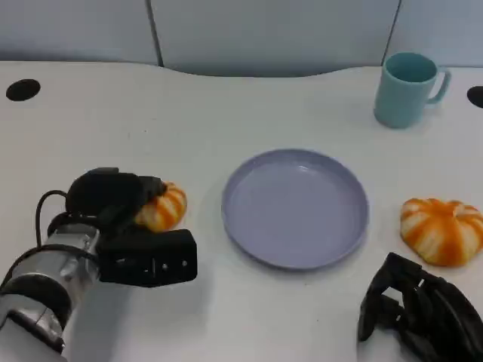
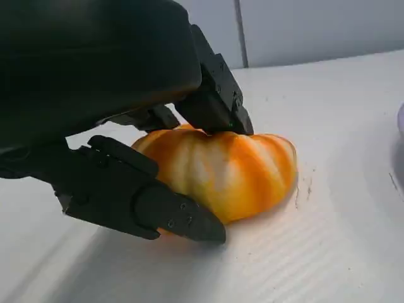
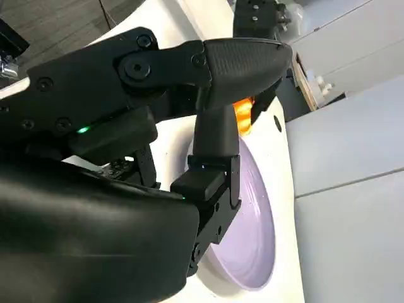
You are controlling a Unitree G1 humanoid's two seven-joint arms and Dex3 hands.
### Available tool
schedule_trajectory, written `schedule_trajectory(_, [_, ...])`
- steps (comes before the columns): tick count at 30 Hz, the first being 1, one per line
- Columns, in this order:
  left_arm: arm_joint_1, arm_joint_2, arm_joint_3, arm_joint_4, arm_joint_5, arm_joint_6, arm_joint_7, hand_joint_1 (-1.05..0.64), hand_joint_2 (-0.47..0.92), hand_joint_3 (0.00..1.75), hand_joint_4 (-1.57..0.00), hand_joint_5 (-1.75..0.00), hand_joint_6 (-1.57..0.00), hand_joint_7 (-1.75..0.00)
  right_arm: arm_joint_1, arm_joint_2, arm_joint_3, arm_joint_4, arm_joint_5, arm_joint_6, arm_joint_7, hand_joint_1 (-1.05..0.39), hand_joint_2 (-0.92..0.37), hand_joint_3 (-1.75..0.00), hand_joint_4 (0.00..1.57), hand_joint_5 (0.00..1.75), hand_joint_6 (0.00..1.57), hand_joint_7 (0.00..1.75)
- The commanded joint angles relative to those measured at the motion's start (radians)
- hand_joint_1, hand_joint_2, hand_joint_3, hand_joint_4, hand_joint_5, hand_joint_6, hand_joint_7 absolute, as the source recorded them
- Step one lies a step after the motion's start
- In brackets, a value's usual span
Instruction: Grasp the bread from the table and place it into the plate.
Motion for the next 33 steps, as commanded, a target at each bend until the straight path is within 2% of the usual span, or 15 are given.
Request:
schedule_trajectory(1, [0.041, 0.007, -0.002, 0.024, -0.001, -0.024, 0.043, -0.19, 0.92, 0.33, -0.84, -1.56, -1.19, -0.38, 0.004, -0.014, -0.005, -0.005, 0.008, -0.012, 0.003, -0.59, -0.92, -0.34, 0.67, 1.75, 0.58, 1.51])
schedule_trajectory(2, [0.047, 0.009, 0.001, 0.024, -0.004, -0.036, 0.067, -0.18, 0.92, 0.39, -0.83, -1.67, -0.88, -1.14, 0.004, -0.015, -0.005, -0.003, 0.007, -0.016, 0.004, -0.58, -0.92, -0.34, 0.67, 1.75, 0.58, 1.51])
schedule_trajectory(3, [0.051, 0.01, 0.002, 0.026, -0.005, -0.044, 0.084, -0.18, 0.92, 0.41, -0.84, -1.71, -0.75, -1.43, 0.004, -0.015, -0.005, -0.002, 0.006, -0.018, 0.004, -0.58, -0.92, -0.35, 0.67, 1.75, 0.58, 1.5])
schedule_trajectory(5, [0.056, 0.012, 0.008, 0.026, -0.01, -0.055, 0.115, -0.17, 0.91, 0.44, -0.84, -1.74, -0.64, -1.68, 0.003, -0.014, -0.005, -0.001, 0.007, -0.017, 0.005, -0.58, -0.92, -0.35, 0.67, 1.75, 0.58, 1.5])
schedule_trajectory(10, [0.065, 0.015, 0.03, 0.022, -0.024, -0.083, 0.189, -0.16, 0.89, 0.51, -0.83, -1.75, -0.61, -1.74, 0.001, -0.014, -0.006, 0.002, 0.01, -0.013, 0.004, -0.58, -0.92, -0.34, 0.67, 1.75, 0.59, 1.5])
schedule_trajectory(12, [0.069, 0.017, 0.057, 0.015, -0.044, -0.112, 0.241, -0.11, 0.74, 0.66, -0.79, -1.75, -0.58, -1.75, 0.0, -0.015, -0.005, 0.0, 0.009, -0.008, 0.0, -0.59, -0.92, -0.33, 0.67, 1.75, 0.59, 1.49])
schedule_trajectory(15, [0.064, 0.021, 0.084, 0.009, -0.066, -0.156, 0.281, -0.09, 0.62, 0.88, -0.79, -1.75, -0.61, -1.75, 0.001, -0.015, -0.003, -0.003, -0.003, -0.014, -0.012, -0.59, -0.92, -0.33, 0.67, 1.75, 0.59, 1.49])
schedule_trajectory(21, [0.046, 0.019, 0.107, 0.004, -0.073, -0.19, 0.348, -0.07, 0.59, 0.94, -0.84, -1.75, -0.66, -1.75, -0.002, -0.012, -0.003, 0.003, 0.001, -0.015, -0.01, -0.59, -0.92, -0.34, 0.66, 1.75, 0.59, 1.49])
schedule_trajectory(24, [0.028, 0.003, 0.165, -0.025, -0.14, -0.287, 0.323, -0.04, 0.57, 1.02, -0.83, -1.75, -0.63, -1.75, -0.009, -0.012, -0.003, 0.022, -0.001, -0.029, -0.001, -0.59, -0.92, -0.34, 0.67, 1.75, 0.59, 1.49])
schedule_trajectory(27, [0.026, 0.002, 0.177, -0.026, -0.148, -0.307, 0.316, -0.03, 0.56, 1.05, -0.83, -1.75, -0.63, -1.75, -0.011, -0.013, -0.003, 0.027, 0.0, -0.034, 0.0, -0.59, -0.92, -0.33, 0.67, 1.75, 0.6, 1.49])
schedule_trajectory(28, [0.021, -0.007, 0.19, -0.04, -0.177, -0.355, 0.251, -0.03, 0.56, 1.05, -0.82, -1.75, -0.63, -1.75, -0.009, -0.011, -0.002, 0.022, 0.001, -0.029, -0.002, -0.59, -0.92, -0.33, 0.67, 1.75, 0.6, 1.49])
schedule_trajectory(30, [0.016, -0.019, 0.21, -0.06, -0.217, -0.417, 0.162, -0.07, 0.5, 1.18, -0.81, -1.75, -0.65, -1.75, -0.005, -0.01, 0.0, 0.015, 0.003, -0.023, -0.005, -0.6, -0.92, -0.33, 0.67, 1.75, 0.6, 1.49])
schedule_trajectory(33, [0.003, -0.03, 0.201, -0.097, -0.217, -0.452, 0.095, -0.08, 0.45, 1.28, -0.8, -1.75, -0.65, -1.75, -0.004, -0.011, 0.003, 0.015, -0.004, -0.02, -0.014, -0.61, -0.92, -0.32, 0.66, 1.75, 0.59, 1.49])
